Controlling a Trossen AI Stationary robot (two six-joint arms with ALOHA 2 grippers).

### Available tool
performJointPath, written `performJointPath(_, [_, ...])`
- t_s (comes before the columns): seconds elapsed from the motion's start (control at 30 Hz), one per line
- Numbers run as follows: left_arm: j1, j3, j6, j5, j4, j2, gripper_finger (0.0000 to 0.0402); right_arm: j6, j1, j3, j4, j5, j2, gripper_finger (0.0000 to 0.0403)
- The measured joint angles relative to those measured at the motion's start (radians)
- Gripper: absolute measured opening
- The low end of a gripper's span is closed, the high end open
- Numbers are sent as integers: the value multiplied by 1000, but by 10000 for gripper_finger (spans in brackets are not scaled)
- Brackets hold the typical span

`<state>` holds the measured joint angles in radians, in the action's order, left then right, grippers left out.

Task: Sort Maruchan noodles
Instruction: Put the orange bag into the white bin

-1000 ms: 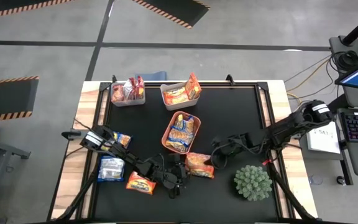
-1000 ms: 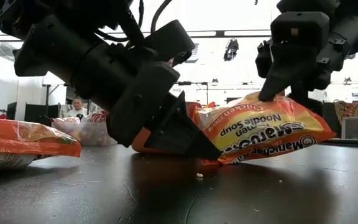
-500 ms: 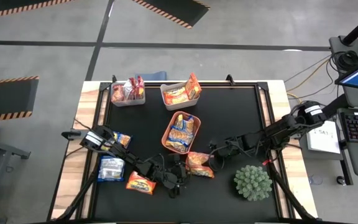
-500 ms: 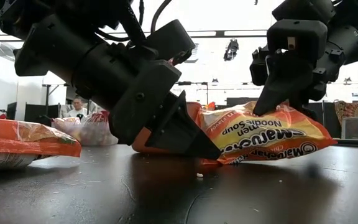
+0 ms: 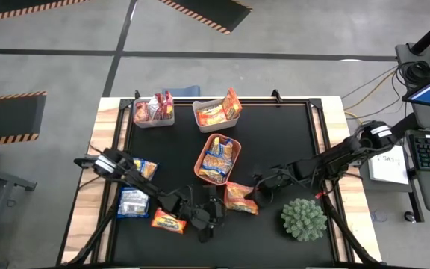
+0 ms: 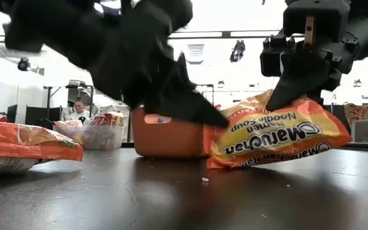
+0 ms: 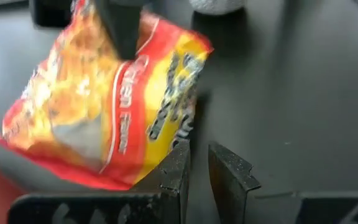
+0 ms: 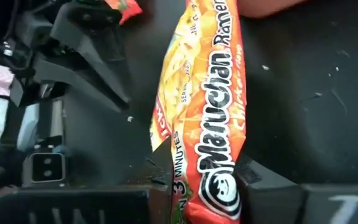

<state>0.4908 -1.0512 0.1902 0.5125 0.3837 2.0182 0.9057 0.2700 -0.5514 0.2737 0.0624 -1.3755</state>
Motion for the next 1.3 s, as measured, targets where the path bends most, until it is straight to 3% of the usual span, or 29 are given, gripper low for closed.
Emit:
performJointPath(0.4, [38, 1, -231, 4, -303, -267, 40, -2, 16, 0, -7, 17, 142, 63])
performJointPath(0.73, [36, 109, -475, 10, -318, -536, 40, -40, 13, -3, 101, -10, 195, 63])
performJointPath(0.9, [36, 198, -512, 76, -317, -671, 40, -59, -19, -77, 61, -10, 213, 63])
performJointPath(1.07, [36, 297, -523, 189, -305, -804, 40, -144, -89, -232, -114, -16, 218, 63])
performJointPath(1.17, [36, 337, -523, 279, -303, -876, 40, -230, -137, -343, -239, -99, 207, 63])
performJointPath(1.3, [36, 364, -535, 385, -308, -957, 40, -349, -216, -487, -409, -303, 173, 63])
